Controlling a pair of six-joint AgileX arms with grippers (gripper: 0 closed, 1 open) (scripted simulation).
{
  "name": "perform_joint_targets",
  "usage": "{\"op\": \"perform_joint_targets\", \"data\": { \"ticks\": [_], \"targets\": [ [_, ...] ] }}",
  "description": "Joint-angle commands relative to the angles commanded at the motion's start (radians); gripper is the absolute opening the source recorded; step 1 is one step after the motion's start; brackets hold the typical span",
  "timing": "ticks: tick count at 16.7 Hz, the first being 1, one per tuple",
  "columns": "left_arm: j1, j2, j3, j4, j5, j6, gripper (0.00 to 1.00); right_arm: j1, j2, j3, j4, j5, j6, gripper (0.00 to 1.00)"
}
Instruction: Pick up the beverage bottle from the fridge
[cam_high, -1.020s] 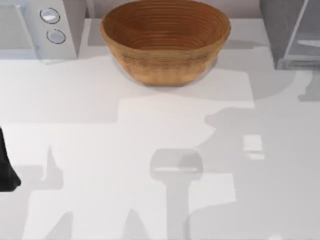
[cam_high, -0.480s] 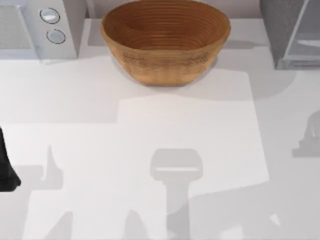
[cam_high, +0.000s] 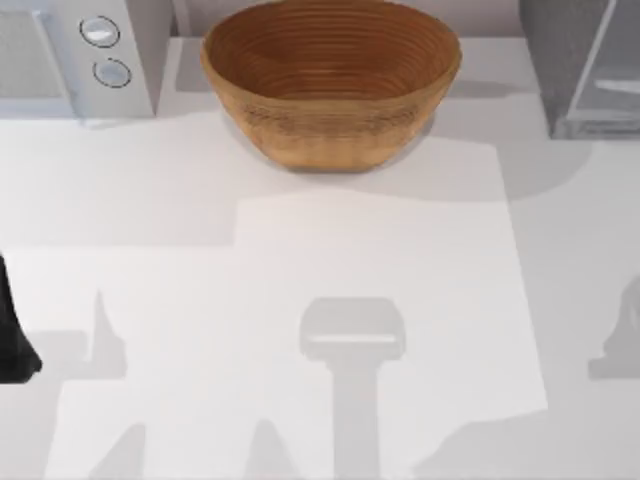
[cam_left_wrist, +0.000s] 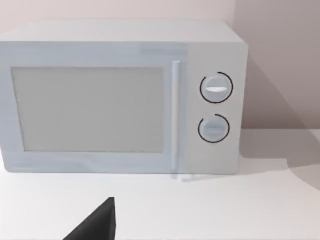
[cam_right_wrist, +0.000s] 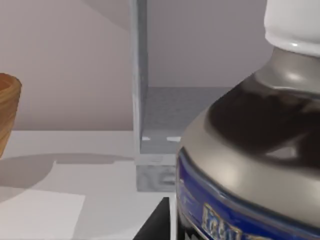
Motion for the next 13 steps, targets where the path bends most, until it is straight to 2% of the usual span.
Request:
{"op": "perform_joint_targets", "data": {
  "ticks": [8, 13],
  "targets": [
    [0.0, 0.0, 0.0, 0.0, 0.0, 0.0, 1.0, 0.007, 0.0, 0.0, -0.001, 0.007, 0.002, 0.0],
    [0.0, 0.0, 0.0, 0.0, 0.0, 0.0, 1.0, 0.143, 0.197, 0.091, 0.123, 0.129, 0.006, 0.0]
  ]
}}
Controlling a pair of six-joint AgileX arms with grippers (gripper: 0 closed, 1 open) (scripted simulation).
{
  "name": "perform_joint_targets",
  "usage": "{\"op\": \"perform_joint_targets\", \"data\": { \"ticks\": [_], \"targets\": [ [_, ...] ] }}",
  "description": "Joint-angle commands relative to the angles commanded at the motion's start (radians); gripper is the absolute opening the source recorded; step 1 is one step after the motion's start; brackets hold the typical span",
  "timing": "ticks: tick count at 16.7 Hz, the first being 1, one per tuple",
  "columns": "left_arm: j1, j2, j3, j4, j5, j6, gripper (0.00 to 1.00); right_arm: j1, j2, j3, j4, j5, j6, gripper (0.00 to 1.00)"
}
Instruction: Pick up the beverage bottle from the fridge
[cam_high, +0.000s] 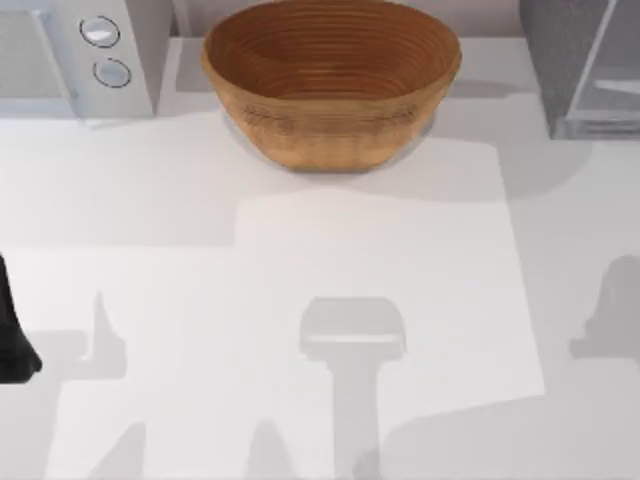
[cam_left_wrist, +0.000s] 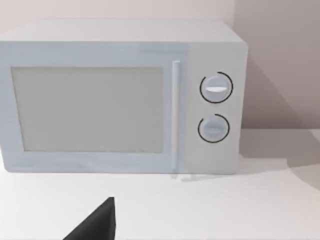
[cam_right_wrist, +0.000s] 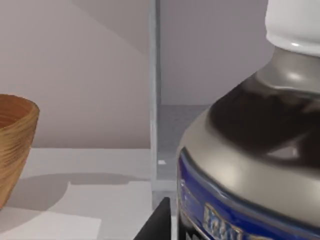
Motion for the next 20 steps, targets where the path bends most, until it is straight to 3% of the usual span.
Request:
{"op": "perform_joint_targets", "data": {
  "ticks": [5, 14, 20],
  "targets": [
    [0.0, 0.0, 0.0, 0.0, 0.0, 0.0, 1.0, 0.248, 0.412, 0.152, 0.207, 0.241, 0.014, 0.0],
    [0.0, 0.0, 0.0, 0.0, 0.0, 0.0, 1.0, 0.766, 1.328, 0.499, 0.64, 0.77, 0.033, 0.0],
    [0.0, 0.0, 0.0, 0.0, 0.0, 0.0, 1.0, 1.002, 1.7, 0.723, 0.892, 1.032, 0.017, 0.0]
  ]
}}
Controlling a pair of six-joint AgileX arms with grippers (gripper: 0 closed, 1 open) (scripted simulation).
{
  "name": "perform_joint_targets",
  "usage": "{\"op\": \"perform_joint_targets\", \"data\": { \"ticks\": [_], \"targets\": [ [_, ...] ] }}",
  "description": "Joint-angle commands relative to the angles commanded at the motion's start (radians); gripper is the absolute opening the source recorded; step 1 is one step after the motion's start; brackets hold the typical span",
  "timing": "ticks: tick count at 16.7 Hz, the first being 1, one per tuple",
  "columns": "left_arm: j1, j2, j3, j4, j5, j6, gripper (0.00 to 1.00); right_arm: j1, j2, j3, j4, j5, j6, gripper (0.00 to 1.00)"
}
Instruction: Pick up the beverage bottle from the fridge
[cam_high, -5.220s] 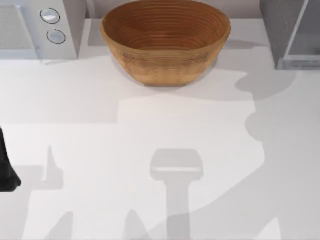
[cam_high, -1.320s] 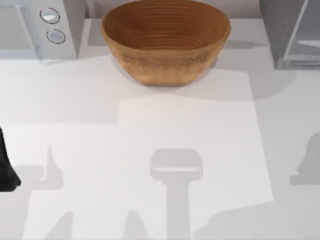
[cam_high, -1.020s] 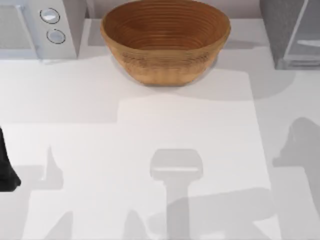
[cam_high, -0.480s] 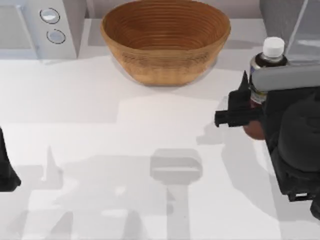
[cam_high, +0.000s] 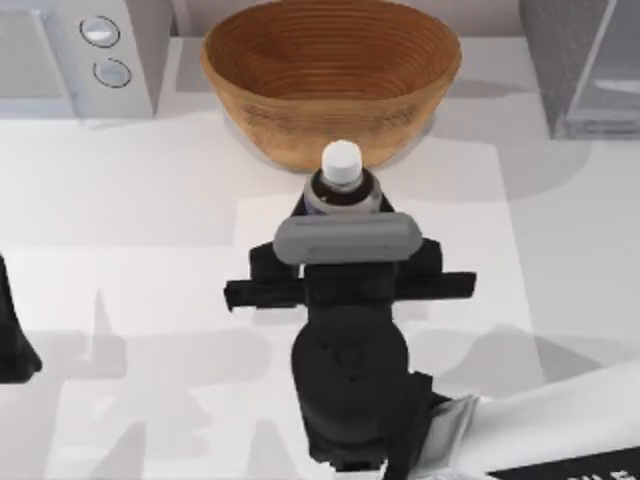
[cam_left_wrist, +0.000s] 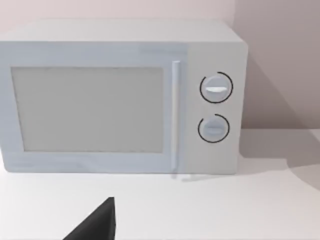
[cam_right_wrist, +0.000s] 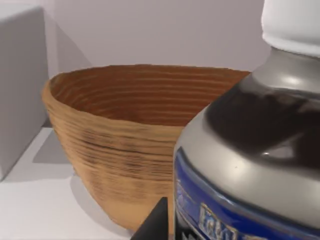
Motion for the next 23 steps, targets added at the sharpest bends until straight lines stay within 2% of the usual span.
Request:
{"op": "perform_joint_targets", "data": {
  "ticks": [3, 8, 16, 20, 23],
  "targets": [
    [0.0, 0.0, 0.0, 0.0, 0.0, 0.0, 1.0, 0.04, 0.057, 0.045, 0.049, 0.047, -0.005, 0.0],
    [0.0, 0.0, 0.0, 0.0, 0.0, 0.0, 1.0, 0.034, 0.059, 0.042, 0.047, 0.041, -0.004, 0.0],
    [0.0, 0.0, 0.0, 0.0, 0.0, 0.0, 1.0, -0.08, 0.245, 0.123, 0.168, -0.07, -0.015, 0.0],
    [0.0, 0.0, 0.0, 0.0, 0.0, 0.0, 1.0, -0.083, 0.251, 0.126, 0.173, -0.074, -0.015, 0.0],
    [0.0, 0.0, 0.0, 0.0, 0.0, 0.0, 1.0, -0.083, 0.251, 0.126, 0.173, -0.074, -0.015, 0.23]
  ]
}}
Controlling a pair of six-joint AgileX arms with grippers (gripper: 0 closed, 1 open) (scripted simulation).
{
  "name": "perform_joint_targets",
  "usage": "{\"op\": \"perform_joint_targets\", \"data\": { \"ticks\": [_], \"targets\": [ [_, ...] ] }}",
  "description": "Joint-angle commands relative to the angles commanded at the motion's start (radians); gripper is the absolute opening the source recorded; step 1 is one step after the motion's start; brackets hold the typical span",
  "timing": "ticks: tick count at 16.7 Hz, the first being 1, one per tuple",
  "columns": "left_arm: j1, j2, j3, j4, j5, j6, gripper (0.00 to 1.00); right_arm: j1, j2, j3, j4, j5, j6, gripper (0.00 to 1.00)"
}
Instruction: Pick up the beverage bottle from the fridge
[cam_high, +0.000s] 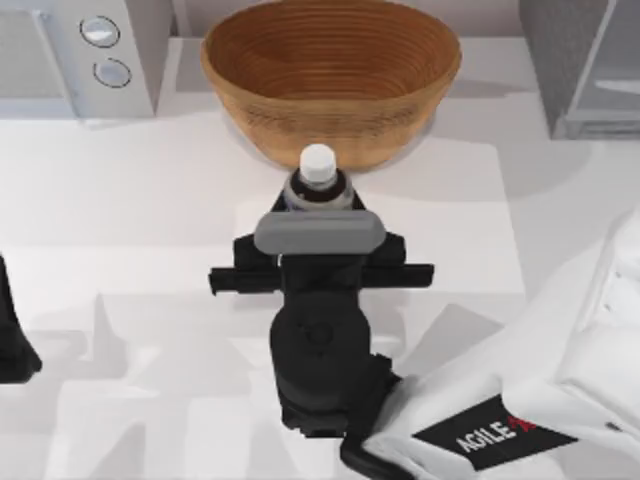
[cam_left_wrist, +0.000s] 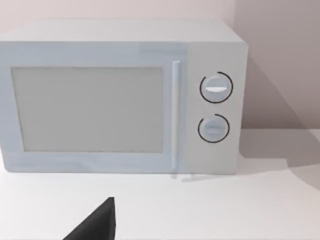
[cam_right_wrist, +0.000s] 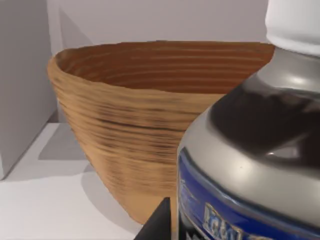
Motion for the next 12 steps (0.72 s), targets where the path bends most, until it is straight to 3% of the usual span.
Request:
{"op": "perform_joint_targets", "data": {
  "ticks": [10, 12],
  "targets": [
    [0.0, 0.0, 0.0, 0.0, 0.0, 0.0, 1.0, 0.0, 0.0, 0.0, 0.0, 0.0, 0.0, 0.98],
    [0.0, 0.0, 0.0, 0.0, 0.0, 0.0, 1.0, 0.0, 0.0, 0.0, 0.0, 0.0, 0.0, 1.0]
  ]
}}
